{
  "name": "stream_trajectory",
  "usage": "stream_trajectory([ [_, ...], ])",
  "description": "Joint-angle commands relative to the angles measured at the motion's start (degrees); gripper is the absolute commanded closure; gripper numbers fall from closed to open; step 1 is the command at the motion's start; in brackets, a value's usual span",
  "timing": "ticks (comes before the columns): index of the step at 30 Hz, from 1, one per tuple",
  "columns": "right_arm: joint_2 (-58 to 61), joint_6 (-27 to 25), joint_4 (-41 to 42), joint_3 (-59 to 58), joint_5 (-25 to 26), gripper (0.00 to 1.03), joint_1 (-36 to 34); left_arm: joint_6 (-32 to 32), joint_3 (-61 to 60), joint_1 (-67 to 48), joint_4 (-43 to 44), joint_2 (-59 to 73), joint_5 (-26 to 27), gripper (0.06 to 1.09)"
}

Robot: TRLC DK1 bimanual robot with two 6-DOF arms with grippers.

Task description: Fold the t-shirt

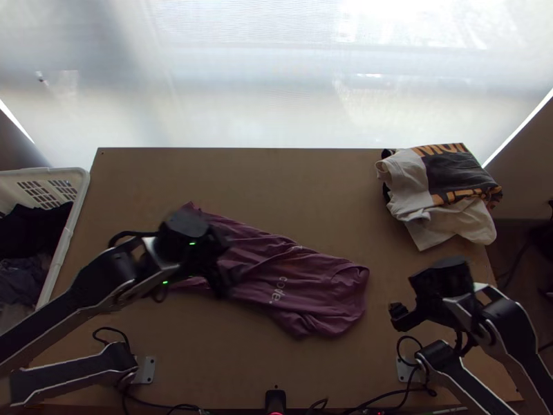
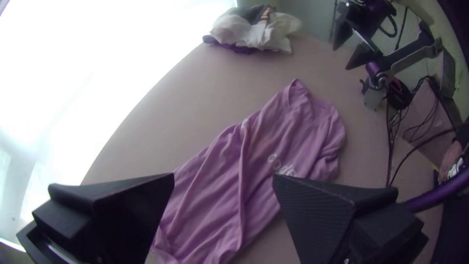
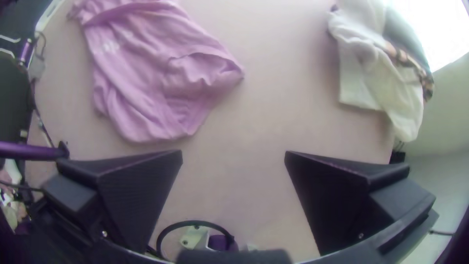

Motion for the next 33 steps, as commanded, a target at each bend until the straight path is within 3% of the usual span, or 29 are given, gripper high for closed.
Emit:
stream_trajectory([
  [1,8.51,-11.84,3.16,-5.11,1.86,0.05,10.50,6.13,-13.95,7.96,-4.28,-16.19,-1.74,0.11],
  [3,11.58,-13.77,3.68,-3.97,4.76,0.05,13.31,8.94,-16.41,7.52,-5.86,-18.65,-1.74,0.11],
  [6,11.93,-14.03,5.44,-1.24,5.11,0.05,16.30,9.64,-16.85,7.25,-6.03,-21.28,-1.74,0.11],
  [12,8.86,-16.58,9.13,-2.48,17.33,0.05,30.36,17.11,-23.00,6.81,-5.77,-26.21,-1.82,0.11],
  [14,8.68,-16.49,10.36,-2.56,19.00,0.05,33.35,17.90,-24.49,6.90,-5.51,-27.17,-1.91,0.11],
  [24,10.26,-16.85,12.82,-7.75,18.21,0.05,42.49,24.14,-29.33,10.15,-2.17,-29.19,-3.05,0.11],
  [28,13.43,-19.04,16.52,-8.10,17.51,0.05,43.11,25.46,-30.56,11.30,-1.73,-29.99,-3.23,0.11],
  [33,18.53,-16.14,18.62,-5.38,11.00,0.06,43.72,30.38,-30.56,19.03,1.44,-29.63,-3.05,0.11],
])
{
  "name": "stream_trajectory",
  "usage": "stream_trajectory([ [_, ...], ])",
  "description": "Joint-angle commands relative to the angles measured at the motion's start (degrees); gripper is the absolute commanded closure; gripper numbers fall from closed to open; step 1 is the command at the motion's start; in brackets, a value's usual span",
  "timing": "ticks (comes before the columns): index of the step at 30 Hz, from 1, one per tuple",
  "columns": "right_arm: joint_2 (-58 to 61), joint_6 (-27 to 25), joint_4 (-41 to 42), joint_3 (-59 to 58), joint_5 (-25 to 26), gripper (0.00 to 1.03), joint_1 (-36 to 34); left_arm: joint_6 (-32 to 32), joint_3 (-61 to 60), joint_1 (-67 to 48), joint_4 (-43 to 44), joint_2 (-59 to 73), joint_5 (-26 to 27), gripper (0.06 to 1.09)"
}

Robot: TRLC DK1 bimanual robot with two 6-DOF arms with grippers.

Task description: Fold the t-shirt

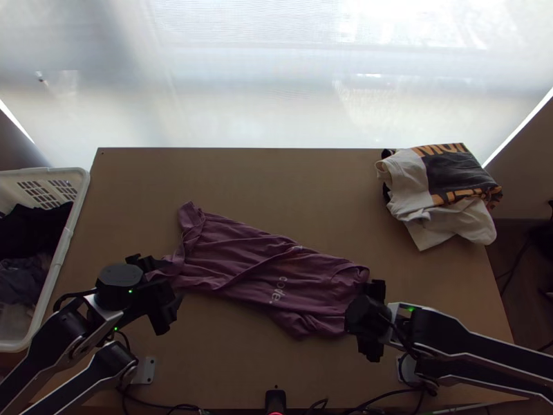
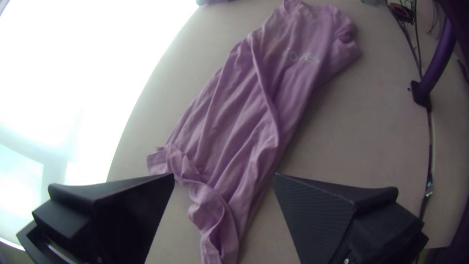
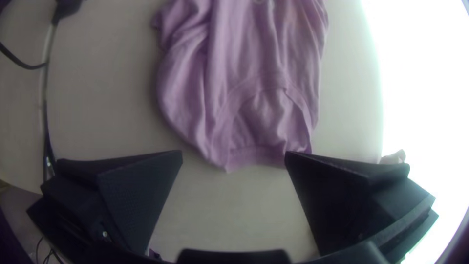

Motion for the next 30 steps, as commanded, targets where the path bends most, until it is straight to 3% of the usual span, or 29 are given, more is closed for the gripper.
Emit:
stream_trajectory([
  [1,7.19,3.56,2.97,2.34,-6.86,0.07,2.15,4.97,-1.14,7.41,2.49,-0.26,0.33,0.11],
  [7,16.60,12.00,2.80,8.32,-17.67,0.06,1.97,3.91,-3.07,7.41,2.57,-1.58,0.42,0.11],
  [9,17.74,13.84,2.45,9.02,-19.17,0.06,2.06,2.94,-3.51,7.32,2.49,-1.84,0.42,0.11],
  [23,23.36,12.52,10.71,5.95,-18.29,0.07,2.24,1.71,-4.83,7.93,1.52,-5.27,-0.28,0.11],
  [28,24.24,12.70,14.14,5.68,-16.36,0.12,2.24,1.71,-4.92,8.02,0.90,-6.15,-0.28,0.11],
  [30,24.33,12.70,15.37,5.16,-16.09,0.19,2.15,1.71,-5.27,8.11,0.90,-6.23,-0.28,0.11],
])
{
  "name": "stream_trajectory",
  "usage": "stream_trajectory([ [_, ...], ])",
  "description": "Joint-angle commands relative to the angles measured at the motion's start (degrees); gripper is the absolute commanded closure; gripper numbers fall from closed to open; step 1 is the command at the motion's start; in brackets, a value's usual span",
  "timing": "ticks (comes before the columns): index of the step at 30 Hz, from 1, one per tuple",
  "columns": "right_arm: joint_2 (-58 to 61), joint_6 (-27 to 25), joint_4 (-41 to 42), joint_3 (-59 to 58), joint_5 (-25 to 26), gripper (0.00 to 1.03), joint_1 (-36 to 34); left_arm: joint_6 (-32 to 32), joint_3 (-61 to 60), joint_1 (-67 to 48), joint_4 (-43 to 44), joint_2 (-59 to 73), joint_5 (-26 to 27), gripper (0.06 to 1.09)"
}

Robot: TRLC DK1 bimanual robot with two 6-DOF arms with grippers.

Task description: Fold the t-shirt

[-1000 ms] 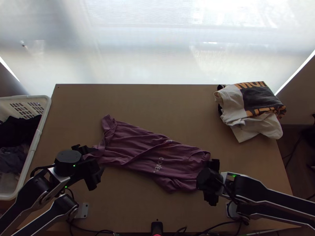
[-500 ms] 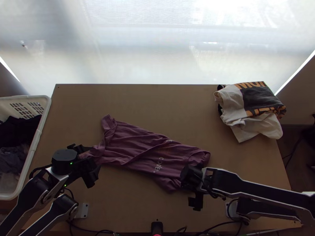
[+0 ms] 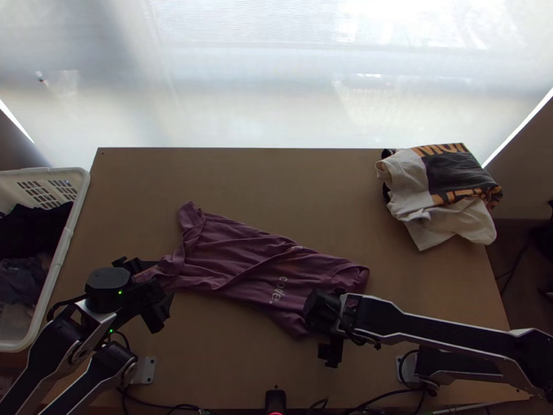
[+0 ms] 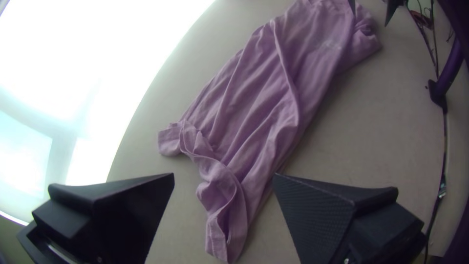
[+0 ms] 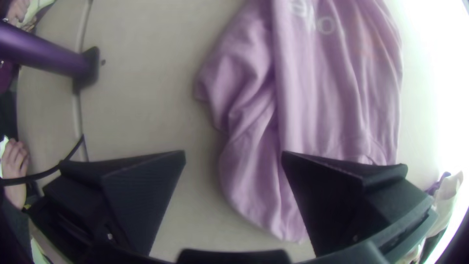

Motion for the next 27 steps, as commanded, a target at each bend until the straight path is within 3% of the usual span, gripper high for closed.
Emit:
stream_trajectory([
  [1,1.47,0.07,4.66,-1.38,1.94,0.20,-0.06,0.05,-0.61,0.17,-0.41,-0.97,-0.24,0.11],
  [4,1.47,-0.20,5.80,-2.26,2.82,0.23,0.03,0.14,-1.14,0.00,0.47,-0.70,-0.24,0.11],
  [8,1.47,-0.37,6.59,-3.40,3.00,0.35,0.12,0.93,-1.93,-0.35,0.56,-0.88,-0.24,0.11],
  [18,0.94,-0.64,7.30,-3.67,2.91,0.98,0.20,5.50,-6.33,-3.08,-0.93,-3.52,-0.33,0.11],
  [24,-2.05,0.68,3.26,-1.20,2.38,1.00,-1.03,5.41,-6.85,-3.08,-1.02,-4.13,-0.24,0.11],
  [27,-3.37,1.65,-3.78,3.63,-1.84,1.00,-2.70,5.50,-7.03,-3.08,-1.11,-4.48,-0.33,0.11],
])
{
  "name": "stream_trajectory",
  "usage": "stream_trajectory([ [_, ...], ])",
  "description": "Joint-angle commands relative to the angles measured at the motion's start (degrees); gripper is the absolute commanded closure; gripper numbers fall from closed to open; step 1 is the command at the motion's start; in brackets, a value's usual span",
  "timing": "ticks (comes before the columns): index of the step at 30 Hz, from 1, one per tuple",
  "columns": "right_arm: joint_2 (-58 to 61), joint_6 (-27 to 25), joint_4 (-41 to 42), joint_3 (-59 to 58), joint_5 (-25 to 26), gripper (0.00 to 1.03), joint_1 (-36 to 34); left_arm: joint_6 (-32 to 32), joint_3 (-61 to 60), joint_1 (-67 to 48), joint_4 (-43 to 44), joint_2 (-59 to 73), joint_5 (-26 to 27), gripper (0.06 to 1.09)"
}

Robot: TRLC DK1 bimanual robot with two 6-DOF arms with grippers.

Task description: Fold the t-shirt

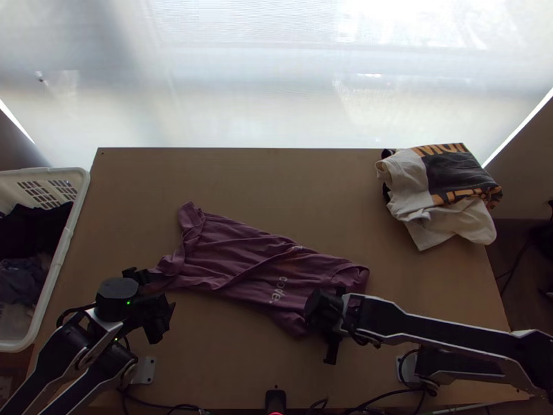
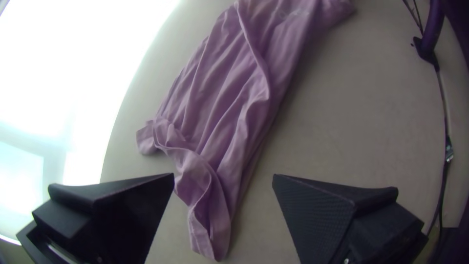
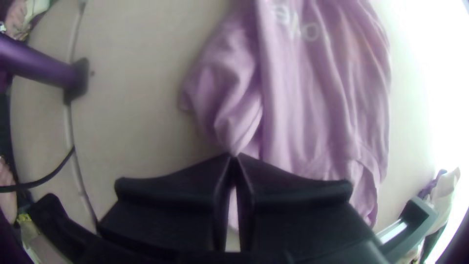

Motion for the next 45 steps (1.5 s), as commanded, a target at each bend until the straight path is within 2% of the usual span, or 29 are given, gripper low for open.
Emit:
stream_trajectory([
  [1,-3.26,1.41,-10.02,6.92,-5.10,1.00,-2.35,0.61,-1.02,-0.21,-0.17,-0.81,0.02,0.11],
  [12,-7.66,0.79,-33.13,31.44,-13.80,1.00,-3.49,2.01,-0.67,-0.65,0.97,-0.20,0.02,0.11],
  [17,-9.76,0.53,-41.13,38.82,-14.77,1.00,-5.42,2.19,-0.41,-0.74,3.79,1.21,0.11,0.11],
  [20,-11.79,0.09,-41.66,39.87,-14.59,1.00,-10.43,2.01,-0.76,-1.09,6.07,3.06,0.11,0.11],
  [23,-13.19,-0.61,-41.30,39.79,-14.59,1.00,-18.52,0.34,-1.02,-3.91,8.36,5.52,0.11,0.11],
  [25,-14.07,-0.44,-41.04,39.17,-14.68,1.00,-20.98,-0.80,-1.11,-6.10,9.85,7.10,0.11,0.11],
  [29,-15.92,0.35,-40.78,36.62,-14.77,1.00,-22.30,-3.08,-1.72,-10.85,12.93,10.97,0.11,0.11],
  [34,-15.83,0.35,-39.55,35.74,-14.68,1.00,-22.39,-4.67,-4.98,-23.15,16.79,14.48,-1.65,0.11],
  [45,-14.42,0.27,-37.79,35.74,-14.77,1.00,-22.21,-3.70,-6.56,-25.97,24.09,24.33,-1.91,0.11],
])
